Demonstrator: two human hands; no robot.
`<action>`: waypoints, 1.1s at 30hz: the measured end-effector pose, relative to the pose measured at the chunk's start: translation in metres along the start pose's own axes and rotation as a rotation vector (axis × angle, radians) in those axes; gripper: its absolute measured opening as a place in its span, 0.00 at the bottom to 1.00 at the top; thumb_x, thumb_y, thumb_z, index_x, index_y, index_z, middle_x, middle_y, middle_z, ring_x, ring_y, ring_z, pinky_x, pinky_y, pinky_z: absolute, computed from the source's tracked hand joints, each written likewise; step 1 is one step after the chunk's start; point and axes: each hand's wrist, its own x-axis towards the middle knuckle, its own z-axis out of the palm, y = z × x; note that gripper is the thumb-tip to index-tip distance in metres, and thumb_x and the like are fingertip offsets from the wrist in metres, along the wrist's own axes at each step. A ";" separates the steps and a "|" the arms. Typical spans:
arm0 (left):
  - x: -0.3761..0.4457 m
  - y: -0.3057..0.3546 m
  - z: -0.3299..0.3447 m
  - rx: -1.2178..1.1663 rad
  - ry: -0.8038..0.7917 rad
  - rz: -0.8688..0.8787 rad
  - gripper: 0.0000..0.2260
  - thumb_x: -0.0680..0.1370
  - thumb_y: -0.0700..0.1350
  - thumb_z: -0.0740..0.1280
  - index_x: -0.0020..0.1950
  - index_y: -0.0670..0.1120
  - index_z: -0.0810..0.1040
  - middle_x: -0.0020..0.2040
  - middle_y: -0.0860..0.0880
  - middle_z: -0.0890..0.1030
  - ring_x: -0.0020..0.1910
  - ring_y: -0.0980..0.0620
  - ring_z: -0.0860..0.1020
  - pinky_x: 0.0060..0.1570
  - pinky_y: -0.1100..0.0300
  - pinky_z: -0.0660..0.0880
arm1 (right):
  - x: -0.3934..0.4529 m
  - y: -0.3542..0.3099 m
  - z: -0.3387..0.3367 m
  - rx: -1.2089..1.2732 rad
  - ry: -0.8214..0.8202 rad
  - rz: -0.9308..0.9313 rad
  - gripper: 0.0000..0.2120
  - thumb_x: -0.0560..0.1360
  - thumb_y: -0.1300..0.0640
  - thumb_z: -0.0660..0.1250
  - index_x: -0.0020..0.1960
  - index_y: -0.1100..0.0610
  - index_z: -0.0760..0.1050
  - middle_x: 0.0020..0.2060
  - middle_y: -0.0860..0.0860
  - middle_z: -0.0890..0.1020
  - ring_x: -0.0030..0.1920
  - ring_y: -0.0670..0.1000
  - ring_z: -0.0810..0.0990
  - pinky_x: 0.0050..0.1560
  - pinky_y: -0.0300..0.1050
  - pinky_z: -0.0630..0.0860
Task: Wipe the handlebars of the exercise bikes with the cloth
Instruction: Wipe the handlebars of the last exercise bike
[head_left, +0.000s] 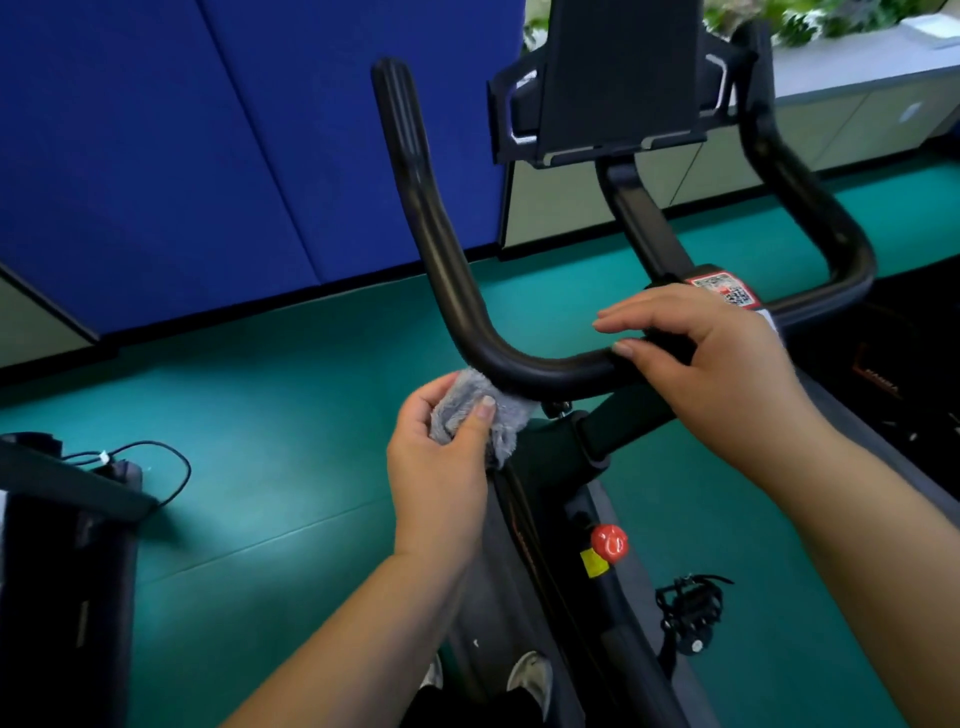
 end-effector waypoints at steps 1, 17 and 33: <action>-0.002 -0.002 0.004 -0.015 0.014 -0.010 0.09 0.74 0.36 0.69 0.50 0.49 0.77 0.45 0.52 0.83 0.44 0.55 0.80 0.49 0.56 0.77 | -0.003 0.003 -0.004 -0.018 0.009 -0.019 0.11 0.72 0.65 0.70 0.51 0.52 0.82 0.50 0.46 0.82 0.56 0.46 0.78 0.63 0.46 0.72; -0.028 -0.032 0.080 -0.105 0.053 -0.107 0.07 0.72 0.37 0.72 0.48 0.45 0.77 0.45 0.46 0.84 0.44 0.50 0.81 0.50 0.54 0.78 | -0.012 0.045 -0.026 -0.195 -0.086 -0.180 0.20 0.68 0.63 0.74 0.59 0.54 0.79 0.57 0.47 0.80 0.62 0.49 0.73 0.68 0.45 0.63; -0.025 -0.023 0.074 -0.215 -0.033 -0.211 0.10 0.71 0.32 0.70 0.47 0.45 0.78 0.45 0.44 0.84 0.47 0.44 0.82 0.56 0.44 0.76 | -0.003 0.060 -0.027 -0.176 -0.108 -0.204 0.21 0.66 0.62 0.75 0.58 0.52 0.80 0.55 0.47 0.81 0.63 0.52 0.74 0.67 0.56 0.65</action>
